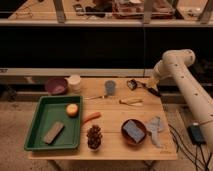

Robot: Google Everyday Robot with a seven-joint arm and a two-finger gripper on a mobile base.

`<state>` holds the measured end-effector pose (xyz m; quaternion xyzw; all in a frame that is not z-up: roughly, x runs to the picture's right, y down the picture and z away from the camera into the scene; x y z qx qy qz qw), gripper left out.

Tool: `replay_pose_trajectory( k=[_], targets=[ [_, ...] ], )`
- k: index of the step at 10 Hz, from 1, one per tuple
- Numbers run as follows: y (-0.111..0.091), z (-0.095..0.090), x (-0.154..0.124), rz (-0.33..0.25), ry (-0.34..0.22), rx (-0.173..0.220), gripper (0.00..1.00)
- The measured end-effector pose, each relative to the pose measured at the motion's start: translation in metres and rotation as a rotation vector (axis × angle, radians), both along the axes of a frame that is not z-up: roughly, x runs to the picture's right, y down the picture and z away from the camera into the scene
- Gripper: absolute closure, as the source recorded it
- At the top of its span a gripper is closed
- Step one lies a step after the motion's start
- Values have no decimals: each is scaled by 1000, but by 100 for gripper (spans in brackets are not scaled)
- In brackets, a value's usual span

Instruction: Wipe table surface with brush

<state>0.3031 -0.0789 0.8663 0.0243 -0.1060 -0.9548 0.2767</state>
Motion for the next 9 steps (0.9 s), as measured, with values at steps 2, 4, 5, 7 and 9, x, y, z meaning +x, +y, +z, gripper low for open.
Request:
replay_pose_trajectory(
  k=[2,4,5,7,9],
  targets=[
    [-4,34,3,49,-3,-20,20],
    [-4,42,7,102,-5,-1,20],
    [0,37,9,103,-13,16,20],
    [4,33,16,103,-12,34,20],
    [17,42,17,79,-1,38,20]
  ],
)
